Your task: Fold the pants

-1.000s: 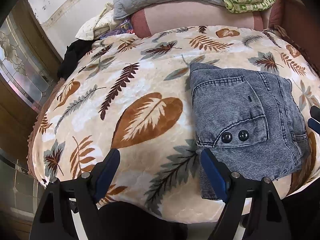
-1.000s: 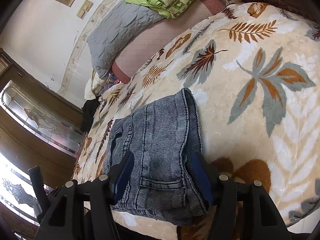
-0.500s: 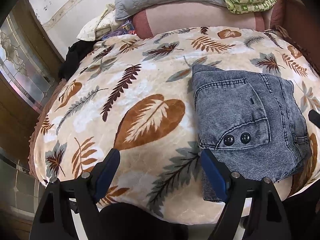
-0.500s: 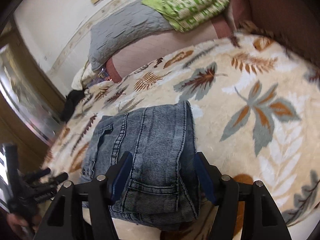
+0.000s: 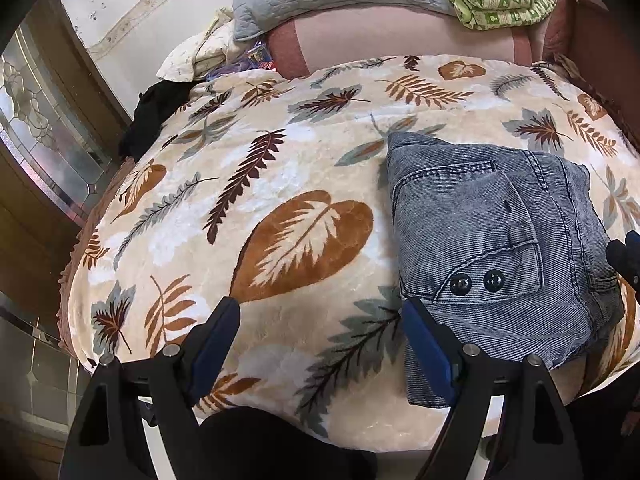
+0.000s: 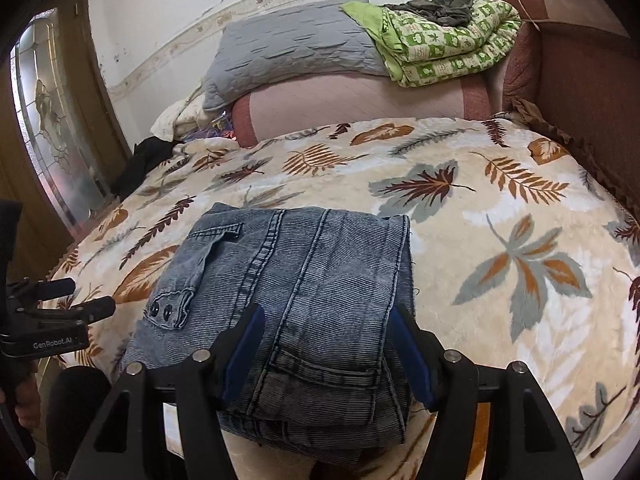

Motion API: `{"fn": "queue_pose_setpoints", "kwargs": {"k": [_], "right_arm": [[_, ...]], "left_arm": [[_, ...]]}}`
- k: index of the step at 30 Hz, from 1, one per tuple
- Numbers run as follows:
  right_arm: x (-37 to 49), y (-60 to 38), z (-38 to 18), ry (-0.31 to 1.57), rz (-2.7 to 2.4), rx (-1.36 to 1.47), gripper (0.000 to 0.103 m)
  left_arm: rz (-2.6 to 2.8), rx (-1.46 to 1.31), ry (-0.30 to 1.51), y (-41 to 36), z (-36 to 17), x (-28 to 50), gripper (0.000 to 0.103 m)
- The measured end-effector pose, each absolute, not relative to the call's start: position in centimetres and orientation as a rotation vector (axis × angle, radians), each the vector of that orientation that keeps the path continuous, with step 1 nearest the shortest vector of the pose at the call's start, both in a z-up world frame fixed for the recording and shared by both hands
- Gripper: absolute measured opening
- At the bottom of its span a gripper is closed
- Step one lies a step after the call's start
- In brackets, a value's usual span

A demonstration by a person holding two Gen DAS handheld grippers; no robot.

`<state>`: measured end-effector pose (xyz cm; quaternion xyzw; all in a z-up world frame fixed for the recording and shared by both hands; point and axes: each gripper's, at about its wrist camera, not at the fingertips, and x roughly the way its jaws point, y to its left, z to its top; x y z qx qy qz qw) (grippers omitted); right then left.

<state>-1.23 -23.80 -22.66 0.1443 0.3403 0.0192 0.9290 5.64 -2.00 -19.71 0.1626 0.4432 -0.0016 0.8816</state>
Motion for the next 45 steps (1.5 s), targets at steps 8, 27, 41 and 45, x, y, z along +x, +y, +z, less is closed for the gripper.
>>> {"fn": "queue_pose_setpoints", "kwargs": {"k": [8, 27, 41, 45], "right_arm": [[-1.3, -23.6, -22.6, 0.696, 0.04, 0.287, 0.069], [-1.2, -23.2, -22.6, 0.702, 0.044, 0.265, 0.069], [-1.1, -23.1, -22.6, 0.704, 0.046, 0.259, 0.069], [-1.1, -23.1, -22.6, 0.705, 0.047, 0.259, 0.069]], "left_arm": [[-0.005, 0.341, 0.925, -2.1, -19.9, 5.6, 0.083], [-0.005, 0.341, 0.93, -2.3, -20.4, 5.5, 0.083], [-0.004, 0.343, 0.936, -2.3, -20.7, 5.6, 0.083], [-0.005, 0.342, 0.936, -2.3, -20.7, 5.6, 0.083]]}}
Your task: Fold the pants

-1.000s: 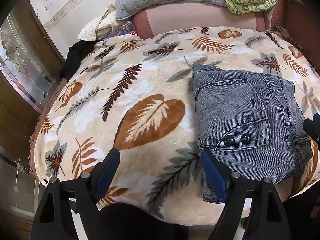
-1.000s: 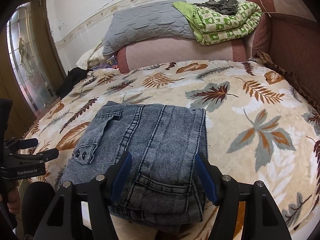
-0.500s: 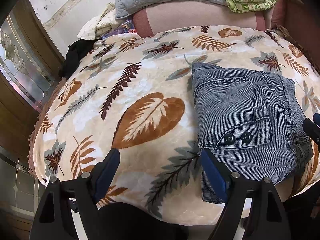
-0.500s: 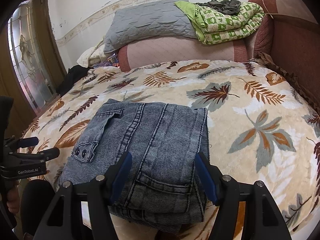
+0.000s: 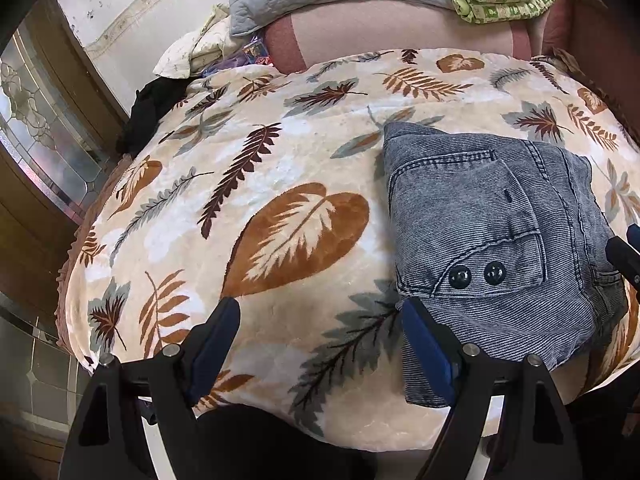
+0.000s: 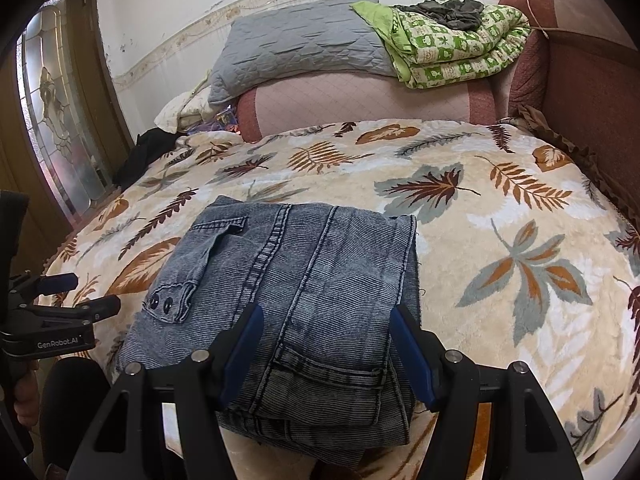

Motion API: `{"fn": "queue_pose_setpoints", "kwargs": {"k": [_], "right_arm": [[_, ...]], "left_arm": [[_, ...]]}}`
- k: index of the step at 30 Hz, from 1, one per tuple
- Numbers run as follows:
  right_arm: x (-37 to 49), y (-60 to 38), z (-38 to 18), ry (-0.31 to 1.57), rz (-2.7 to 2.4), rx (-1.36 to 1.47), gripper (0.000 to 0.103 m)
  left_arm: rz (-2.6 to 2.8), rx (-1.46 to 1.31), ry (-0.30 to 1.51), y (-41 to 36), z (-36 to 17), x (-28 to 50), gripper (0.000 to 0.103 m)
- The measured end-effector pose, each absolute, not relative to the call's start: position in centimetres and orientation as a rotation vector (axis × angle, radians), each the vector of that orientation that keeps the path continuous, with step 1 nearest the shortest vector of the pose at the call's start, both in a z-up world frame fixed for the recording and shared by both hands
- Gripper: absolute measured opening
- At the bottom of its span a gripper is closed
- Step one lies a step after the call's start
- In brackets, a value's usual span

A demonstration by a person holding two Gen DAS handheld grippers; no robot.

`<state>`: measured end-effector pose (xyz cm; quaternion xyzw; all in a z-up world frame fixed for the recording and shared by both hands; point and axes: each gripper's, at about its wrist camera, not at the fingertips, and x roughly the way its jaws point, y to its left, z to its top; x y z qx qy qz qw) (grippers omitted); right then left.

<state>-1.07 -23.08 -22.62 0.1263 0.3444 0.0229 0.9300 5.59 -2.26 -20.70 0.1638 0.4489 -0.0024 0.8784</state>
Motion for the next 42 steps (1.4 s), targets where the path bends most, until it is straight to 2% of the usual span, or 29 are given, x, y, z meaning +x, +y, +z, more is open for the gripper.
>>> {"fn": "queue_pose_setpoints", "kwargs": {"k": [31, 42], "right_arm": [[-1.1, -22.9, -22.7, 0.702, 0.048, 0.253, 0.069], [-1.3, -22.6, -21.4, 0.64, 0.06, 0.263, 0.069]], "left_arm": [[-0.001, 0.342, 0.93, -2.3, -20.4, 5.6, 0.083], [0.017, 0.335, 0.857, -2.5, -17.4, 4.8, 0.083]]}}
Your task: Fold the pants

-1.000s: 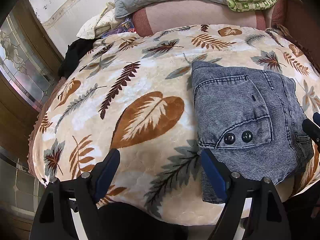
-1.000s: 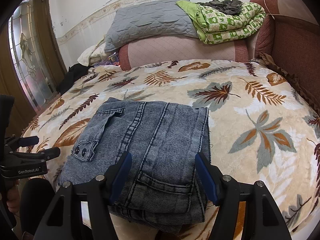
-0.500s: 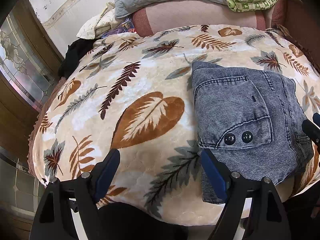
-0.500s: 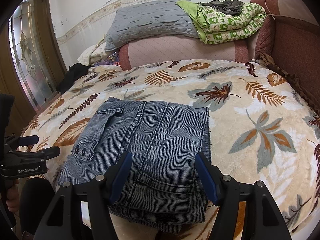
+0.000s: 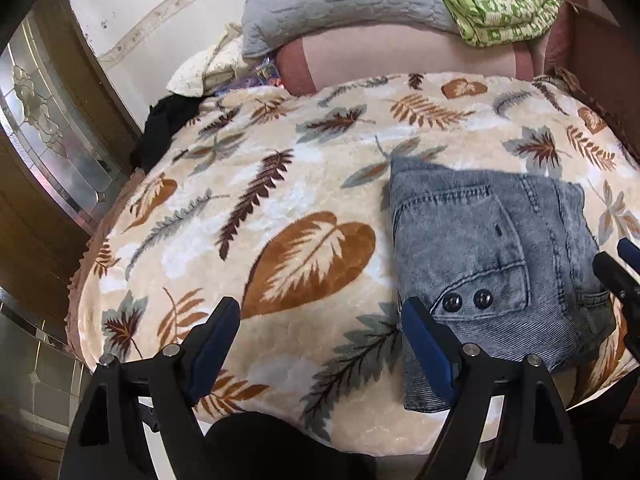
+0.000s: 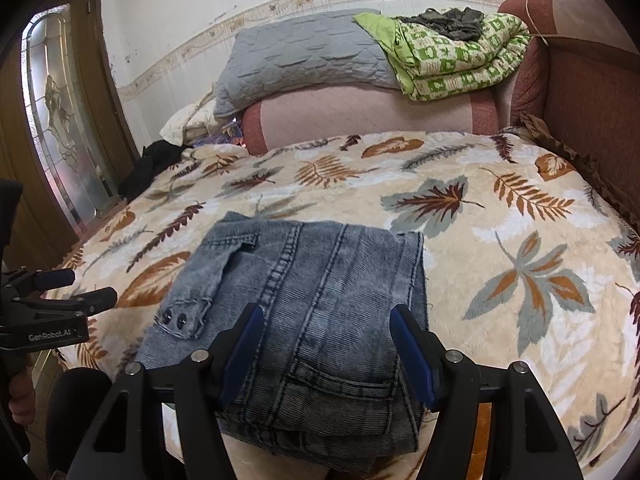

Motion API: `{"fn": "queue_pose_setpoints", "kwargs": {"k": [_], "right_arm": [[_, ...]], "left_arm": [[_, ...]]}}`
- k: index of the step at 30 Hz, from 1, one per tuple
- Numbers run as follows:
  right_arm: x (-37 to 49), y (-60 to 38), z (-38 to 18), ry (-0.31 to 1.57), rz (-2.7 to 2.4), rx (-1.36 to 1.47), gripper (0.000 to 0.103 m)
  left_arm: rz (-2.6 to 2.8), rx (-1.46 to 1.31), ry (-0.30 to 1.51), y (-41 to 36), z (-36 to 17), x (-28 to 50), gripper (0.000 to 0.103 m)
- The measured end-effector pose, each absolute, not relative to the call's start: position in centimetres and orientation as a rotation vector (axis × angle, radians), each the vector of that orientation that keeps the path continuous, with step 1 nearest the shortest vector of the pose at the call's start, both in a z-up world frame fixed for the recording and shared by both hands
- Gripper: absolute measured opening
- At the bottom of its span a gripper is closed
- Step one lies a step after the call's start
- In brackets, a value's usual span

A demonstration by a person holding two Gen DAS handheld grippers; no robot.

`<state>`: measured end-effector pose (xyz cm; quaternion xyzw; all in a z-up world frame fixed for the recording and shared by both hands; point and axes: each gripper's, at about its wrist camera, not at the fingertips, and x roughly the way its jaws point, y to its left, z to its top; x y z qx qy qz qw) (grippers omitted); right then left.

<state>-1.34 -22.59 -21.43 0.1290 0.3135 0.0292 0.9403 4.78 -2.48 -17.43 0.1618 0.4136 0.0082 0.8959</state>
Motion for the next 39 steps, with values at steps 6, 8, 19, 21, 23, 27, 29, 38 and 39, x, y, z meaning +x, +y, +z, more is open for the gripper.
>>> {"fn": "queue_pose_setpoints", "kwargs": {"k": [6, 8, 19, 21, 23, 27, 29, 38, 39], "right_arm": [[-2.3, -21.9, -20.4, 0.582, 0.06, 0.232, 0.069], [-2.7, -22.0, -20.0, 0.56, 0.057, 0.235, 0.069], [-3.4, -21.9, -19.5, 0.525, 0.04, 0.217, 0.069], [-3.6, -21.8, -19.4, 0.519, 0.041, 0.205, 0.069], [-3.6, -21.7, -19.4, 0.516, 0.041, 0.197, 0.069], [-3.7, -21.7, -19.3, 0.511, 0.038, 0.199, 0.069], [-3.7, -21.7, -19.3, 0.507, 0.037, 0.202, 0.069], [-3.8, -21.9, -19.2, 0.499, 0.043, 0.2, 0.07], [-3.8, -21.9, -19.2, 0.499, 0.042, 0.2, 0.07]], "left_arm": [[0.027, 0.313, 0.797, -2.5, -15.4, 3.9, 0.083], [0.03, 0.298, 0.772, -2.4, -14.6, 3.4, 0.083], [0.094, 0.194, 0.592, -0.6, -10.4, 1.4, 0.095], [0.103, 0.19, 0.555, -0.5, -9.9, 1.0, 0.095], [0.096, 0.184, 0.541, -0.4, -9.7, 0.9, 0.095], [0.088, 0.165, 0.532, -0.4, -9.6, 0.8, 0.095], [0.077, 0.159, 0.533, -0.4, -9.6, 0.7, 0.095], [0.076, 0.153, 0.511, -0.5, -9.6, 0.6, 0.095], [0.072, 0.152, 0.51, -0.5, -9.6, 0.6, 0.095]]}}
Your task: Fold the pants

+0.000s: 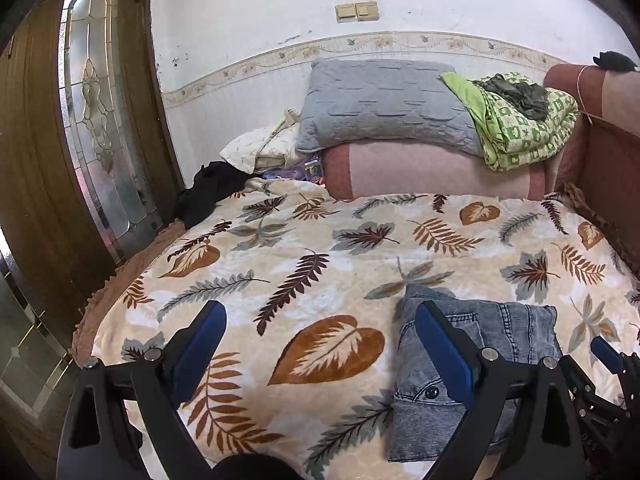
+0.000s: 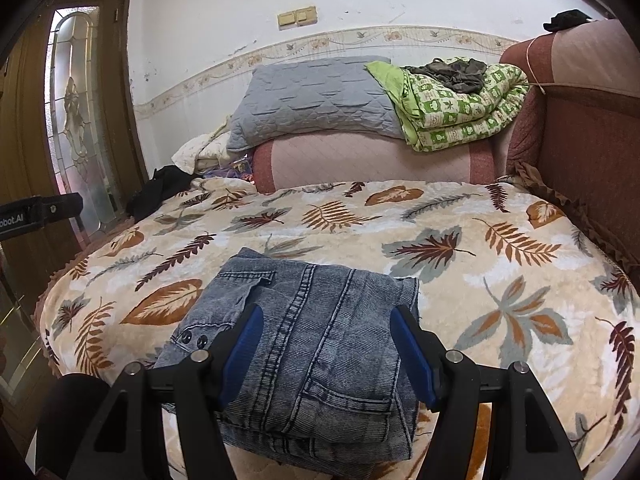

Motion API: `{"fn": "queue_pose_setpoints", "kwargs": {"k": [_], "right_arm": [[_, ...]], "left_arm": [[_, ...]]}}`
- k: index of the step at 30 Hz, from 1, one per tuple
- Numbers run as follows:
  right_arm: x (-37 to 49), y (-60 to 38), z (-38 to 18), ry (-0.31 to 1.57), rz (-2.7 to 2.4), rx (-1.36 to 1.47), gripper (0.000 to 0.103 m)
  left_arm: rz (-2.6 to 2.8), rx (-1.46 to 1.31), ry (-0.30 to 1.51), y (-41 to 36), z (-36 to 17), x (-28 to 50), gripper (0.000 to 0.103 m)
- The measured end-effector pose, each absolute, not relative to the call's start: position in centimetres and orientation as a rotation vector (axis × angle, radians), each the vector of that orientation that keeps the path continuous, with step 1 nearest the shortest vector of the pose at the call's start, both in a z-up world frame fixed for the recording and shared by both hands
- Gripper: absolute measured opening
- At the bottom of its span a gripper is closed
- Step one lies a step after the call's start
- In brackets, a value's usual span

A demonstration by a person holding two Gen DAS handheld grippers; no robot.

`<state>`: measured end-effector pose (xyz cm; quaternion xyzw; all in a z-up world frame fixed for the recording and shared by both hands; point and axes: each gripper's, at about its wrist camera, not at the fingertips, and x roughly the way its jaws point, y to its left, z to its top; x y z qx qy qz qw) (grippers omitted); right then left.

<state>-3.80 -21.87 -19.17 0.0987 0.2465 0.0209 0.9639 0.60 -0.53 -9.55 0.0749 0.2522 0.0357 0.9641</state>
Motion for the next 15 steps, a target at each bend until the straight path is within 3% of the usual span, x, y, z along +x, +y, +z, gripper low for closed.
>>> {"fn": "queue_pose_setpoints", "kwargs": {"k": [15], "right_arm": [[-3.63, -21.61, -19.41, 0.512, 0.052, 0.187, 0.07]], "left_arm": [[0.037, 0.177, 0.489, -1.39, -9.72, 0.16, 0.095]]}}
